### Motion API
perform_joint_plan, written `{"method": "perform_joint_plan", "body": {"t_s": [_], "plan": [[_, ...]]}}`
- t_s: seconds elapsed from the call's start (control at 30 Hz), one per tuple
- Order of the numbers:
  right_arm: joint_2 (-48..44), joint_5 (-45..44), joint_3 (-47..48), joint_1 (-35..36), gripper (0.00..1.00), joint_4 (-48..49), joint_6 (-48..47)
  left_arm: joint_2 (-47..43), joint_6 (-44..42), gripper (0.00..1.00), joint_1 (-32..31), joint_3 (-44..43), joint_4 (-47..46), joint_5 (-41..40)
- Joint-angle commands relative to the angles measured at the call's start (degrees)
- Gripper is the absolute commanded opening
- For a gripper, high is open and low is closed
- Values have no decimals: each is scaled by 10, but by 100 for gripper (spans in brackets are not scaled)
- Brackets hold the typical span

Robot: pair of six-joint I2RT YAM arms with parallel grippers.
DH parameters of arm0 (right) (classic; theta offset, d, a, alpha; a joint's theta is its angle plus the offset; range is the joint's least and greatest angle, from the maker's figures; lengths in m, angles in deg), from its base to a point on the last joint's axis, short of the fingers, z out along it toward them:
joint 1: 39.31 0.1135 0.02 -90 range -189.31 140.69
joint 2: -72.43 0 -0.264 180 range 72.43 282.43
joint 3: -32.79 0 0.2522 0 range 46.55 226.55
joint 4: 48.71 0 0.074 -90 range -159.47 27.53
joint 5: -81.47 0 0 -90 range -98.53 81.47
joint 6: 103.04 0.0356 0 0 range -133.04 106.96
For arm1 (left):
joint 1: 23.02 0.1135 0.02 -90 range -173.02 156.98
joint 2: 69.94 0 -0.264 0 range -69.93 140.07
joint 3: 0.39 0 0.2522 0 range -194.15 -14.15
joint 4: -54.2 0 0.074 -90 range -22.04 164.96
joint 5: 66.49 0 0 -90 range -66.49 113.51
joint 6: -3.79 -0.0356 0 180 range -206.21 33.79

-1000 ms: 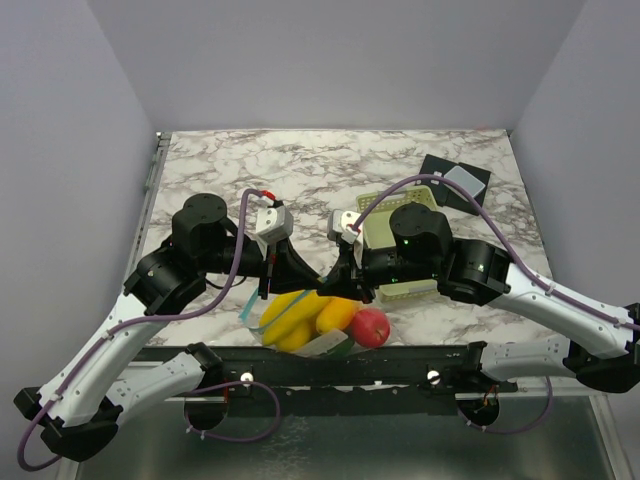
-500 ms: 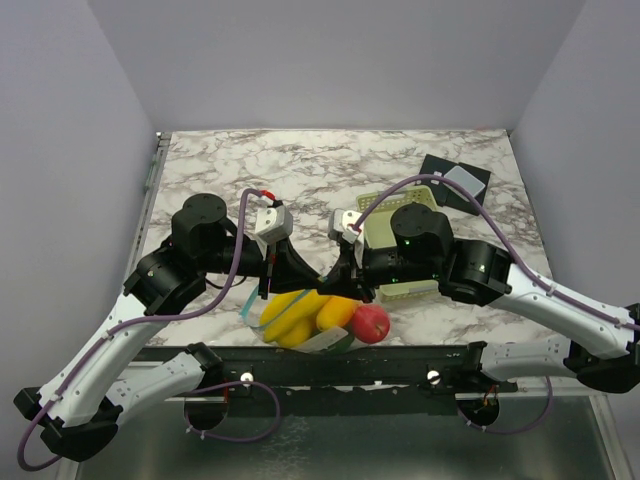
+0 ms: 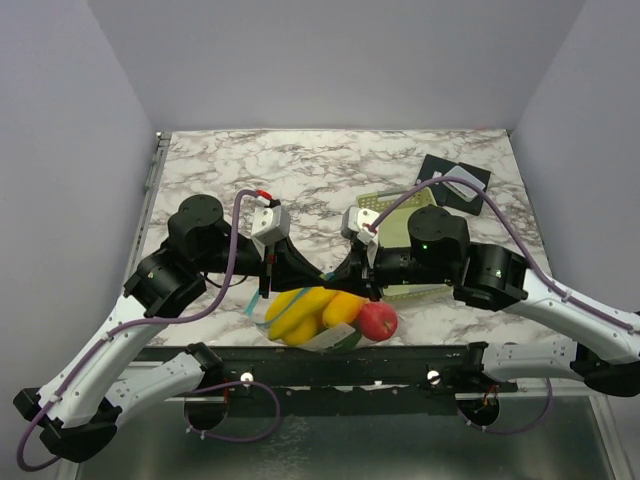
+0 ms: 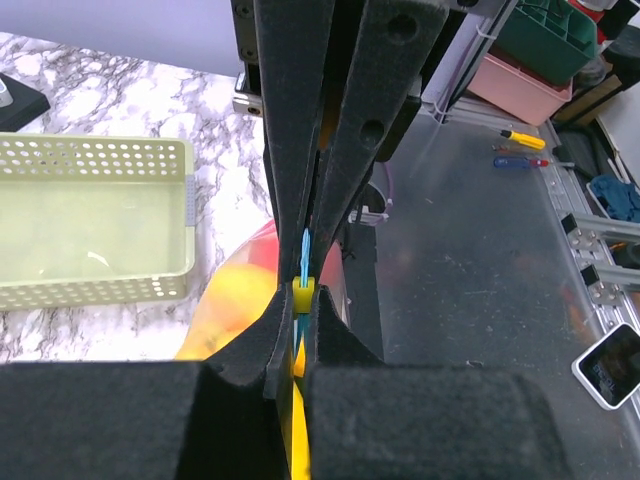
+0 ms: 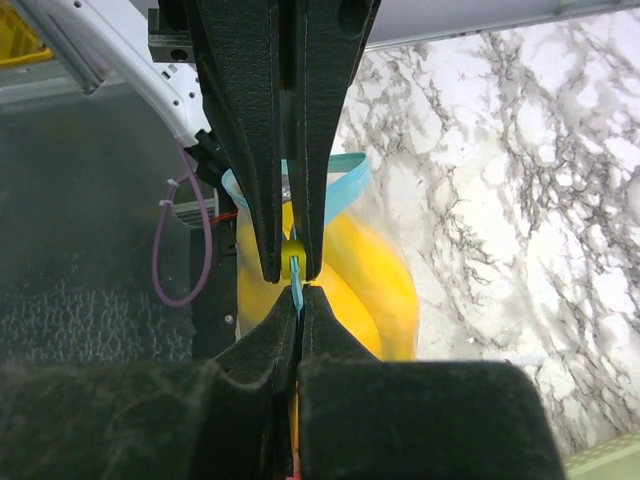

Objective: Place the food in the zip-top bag and seal the zipper
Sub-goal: Zip the zipper food storage bag at the center of the board.

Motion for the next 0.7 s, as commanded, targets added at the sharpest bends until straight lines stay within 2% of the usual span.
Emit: {"method": "perform_joint_plan", "body": {"t_s": [0.0,0.33,0.67], "plan": [[-43,-41,7,3,1,65,-15,-8,2,0,-2,15,28,16],[-73,-109,14,2,1,72,-30,-12,6,0,-2,21,29,17],[-101,-233,15,2,1,87,-49,-12,9,0,-2,23,29,18]]}}
